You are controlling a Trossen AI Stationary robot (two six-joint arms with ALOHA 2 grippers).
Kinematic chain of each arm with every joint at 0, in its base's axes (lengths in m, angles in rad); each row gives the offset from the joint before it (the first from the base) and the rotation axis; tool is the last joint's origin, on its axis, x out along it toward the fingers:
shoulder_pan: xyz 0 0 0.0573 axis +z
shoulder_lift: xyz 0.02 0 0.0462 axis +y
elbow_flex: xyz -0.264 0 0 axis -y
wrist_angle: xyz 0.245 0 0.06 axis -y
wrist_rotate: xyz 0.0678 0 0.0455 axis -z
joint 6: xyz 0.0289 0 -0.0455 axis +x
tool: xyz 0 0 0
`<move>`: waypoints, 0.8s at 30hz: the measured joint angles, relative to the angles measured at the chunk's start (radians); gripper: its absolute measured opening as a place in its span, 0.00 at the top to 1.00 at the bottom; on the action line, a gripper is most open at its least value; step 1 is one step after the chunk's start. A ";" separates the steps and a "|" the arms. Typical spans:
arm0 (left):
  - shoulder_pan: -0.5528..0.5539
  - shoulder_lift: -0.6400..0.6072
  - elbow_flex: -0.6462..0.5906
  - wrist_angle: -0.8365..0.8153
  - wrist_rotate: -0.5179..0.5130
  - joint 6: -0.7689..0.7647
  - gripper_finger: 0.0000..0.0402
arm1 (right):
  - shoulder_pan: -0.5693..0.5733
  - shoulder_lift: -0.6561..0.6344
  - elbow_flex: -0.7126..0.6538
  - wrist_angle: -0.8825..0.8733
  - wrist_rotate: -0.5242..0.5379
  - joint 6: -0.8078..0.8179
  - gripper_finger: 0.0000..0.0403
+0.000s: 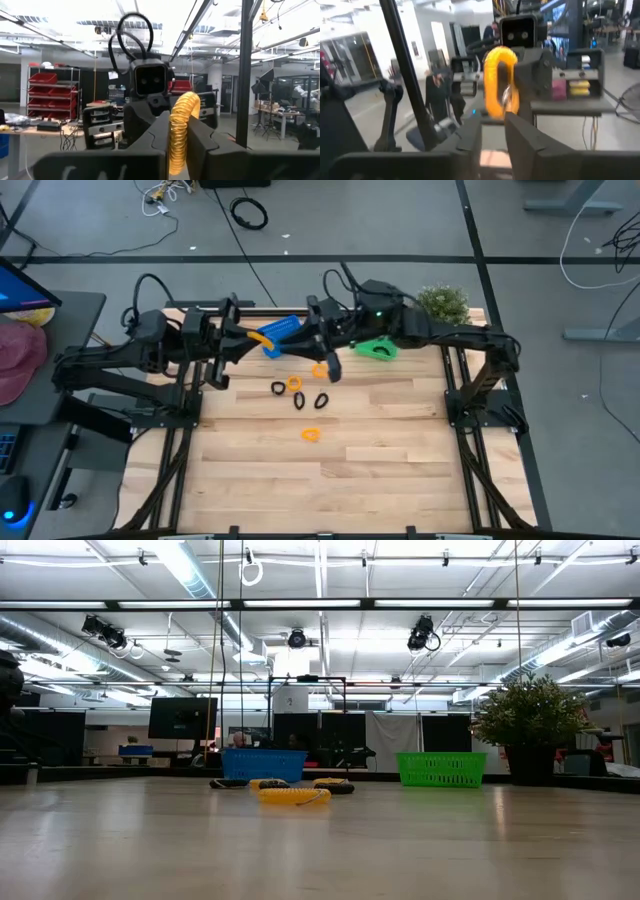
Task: Sort spring keychains
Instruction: Put the yellow spring keychain into the blue bin
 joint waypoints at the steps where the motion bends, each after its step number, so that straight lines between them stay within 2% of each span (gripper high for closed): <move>1: 0.000 -0.005 0.001 -0.006 0.000 0.000 0.93 | -0.004 -0.018 0.000 -0.043 0.000 -0.009 0.74; 4: 0.000 -0.025 0.001 -0.053 0.000 0.000 0.96 | -0.016 -0.073 0.000 -0.167 0.002 -0.027 0.67; 9: 0.000 -0.090 0.001 -0.213 -0.020 -0.045 0.94 | -0.022 -0.186 0.001 -0.410 0.015 -0.051 0.60; 14: -0.011 -0.158 0.000 -0.396 -0.049 -0.060 0.96 | 0.013 -0.261 0.001 -0.604 0.164 -0.061 0.58; 20: -0.026 -0.192 0.001 -0.442 -0.191 -0.054 0.95 | 0.051 -0.283 0.001 -0.634 0.258 -0.064 0.60; 22: -0.027 -0.179 0.001 -0.441 -0.279 -0.054 0.95 | 0.052 -0.282 0.001 -0.634 0.279 -0.071 0.61; 24: -0.027 -0.154 0.001 -0.428 -0.409 -0.061 0.96 | 0.051 -0.282 0.001 -0.632 0.312 -0.073 0.62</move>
